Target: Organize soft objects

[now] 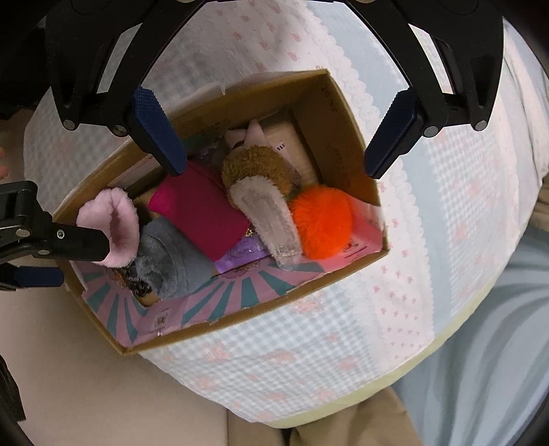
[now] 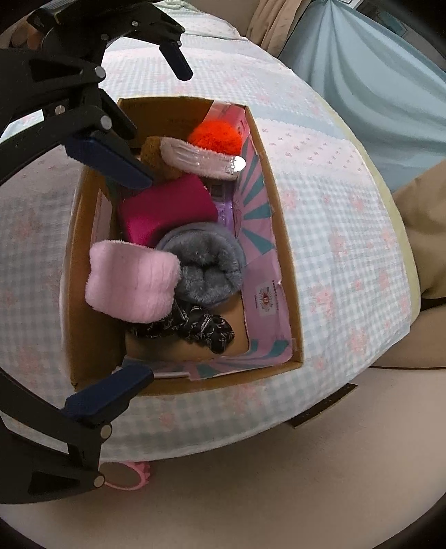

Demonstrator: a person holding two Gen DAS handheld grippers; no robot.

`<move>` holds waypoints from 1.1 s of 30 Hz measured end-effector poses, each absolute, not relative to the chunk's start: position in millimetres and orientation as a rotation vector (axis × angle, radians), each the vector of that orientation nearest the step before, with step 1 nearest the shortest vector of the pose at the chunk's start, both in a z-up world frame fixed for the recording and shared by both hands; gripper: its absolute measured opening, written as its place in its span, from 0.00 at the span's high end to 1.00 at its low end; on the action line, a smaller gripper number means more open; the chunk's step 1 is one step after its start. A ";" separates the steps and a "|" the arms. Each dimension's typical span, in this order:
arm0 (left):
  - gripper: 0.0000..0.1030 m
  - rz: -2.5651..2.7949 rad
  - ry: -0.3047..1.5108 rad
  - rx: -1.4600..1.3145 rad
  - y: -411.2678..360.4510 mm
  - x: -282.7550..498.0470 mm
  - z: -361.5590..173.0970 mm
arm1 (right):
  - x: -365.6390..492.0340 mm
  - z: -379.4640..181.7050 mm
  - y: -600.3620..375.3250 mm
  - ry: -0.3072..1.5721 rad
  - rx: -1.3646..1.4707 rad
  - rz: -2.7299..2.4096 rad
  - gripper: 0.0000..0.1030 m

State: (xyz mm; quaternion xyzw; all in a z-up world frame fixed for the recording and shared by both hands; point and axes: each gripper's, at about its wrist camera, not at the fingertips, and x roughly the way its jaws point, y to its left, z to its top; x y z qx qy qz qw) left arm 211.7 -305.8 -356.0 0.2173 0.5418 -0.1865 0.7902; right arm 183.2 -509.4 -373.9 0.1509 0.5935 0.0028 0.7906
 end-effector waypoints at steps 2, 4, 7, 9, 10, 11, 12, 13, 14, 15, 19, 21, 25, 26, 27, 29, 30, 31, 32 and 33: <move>0.00 -0.396 1.156 0.453 -302.9 210.1 -348.7 | 182.5 -366.8 -507.4 1.267 0.327 0.009 0.01; 0.00 -0.390 1.139 0.437 -298.0 206.7 -337.1 | 181.7 -356.4 -504.2 1.250 0.318 0.005 0.01; 0.00 -0.377 1.118 0.406 -289.2 200.6 -317.9 | 180.0 -337.3 -498.0 1.220 0.302 0.006 0.01; 0.00 -0.365 1.104 0.377 -279.2 195.7 -301.7 | 179.1 -322.6 -492.5 1.200 0.292 0.006 0.01; 0.00 -0.358 1.097 0.360 -273.8 193.1 -293.5 | 178.3 -314.5 -489.1 1.188 0.288 0.007 0.01; 0.00 -0.351 1.091 0.342 -267.9 190.5 -286.2 | 177.6 -306.4 -485.5 1.176 0.284 0.010 0.01; 0.00 -0.338 1.083 0.310 -257.8 187.1 -273.3 | 176.6 -297.2 -480.7 1.162 0.279 0.012 0.01; 0.00 -0.329 1.077 0.287 -250.6 185.0 -264.4 | 175.5 -286.4 -474.4 1.146 0.273 0.015 0.01; 0.00 -0.315 1.067 0.257 -240.1 181.9 -251.6 | 173.5 -274.6 -466.9 1.127 0.268 0.022 0.01; 0.00 -0.304 1.060 0.243 -233.6 180.6 -244.2 | 171.9 -263.8 -459.7 1.111 0.262 0.029 0.01; 0.00 -0.239 0.976 0.190 -194.5 162.8 -190.3 | 163.4 -219.0 -426.1 1.045 0.227 0.063 0.01; 0.00 -0.211 0.932 0.172 -175.6 153.8 -163.7 | 156.2 -194.4 -407.9 1.010 0.216 0.080 0.01; 0.00 -0.160 0.839 0.093 -128.4 133.8 -111.3 | 136.2 -144.6 -370.8 0.935 0.182 0.109 0.01; 0.00 -0.150 0.823 0.075 -118.6 129.3 -102.6 | 130.8 -134.9 -363.3 0.917 0.173 0.113 0.01; 0.00 -0.133 0.799 0.054 -104.3 121.8 -91.1 | 123.1 -122.9 -353.8 0.894 0.162 0.115 0.01; 0.00 -0.115 0.773 0.041 -89.0 112.4 -78.8 | 113.1 -110.5 -344.0 0.873 0.153 0.110 0.01; 0.00 -0.100 0.754 0.040 -78.6 104.5 -70.4 | 106.0 -102.5 -336.8 0.858 0.145 0.101 0.01; 0.00 -0.091 0.743 0.040 -71.9 98.7 -64.9 | 102.0 -98.2 -332.9 0.849 0.137 0.094 0.01; 0.00 -0.086 0.734 0.040 -66.9 94.0 -60.8 | 95.0 -93.2 -330.2 0.841 0.127 0.088 0.01; 0.00 -0.082 0.724 0.039 -61.4 88.4 -55.7 | 89.5 -88.9 -325.1 0.834 0.118 0.080 0.01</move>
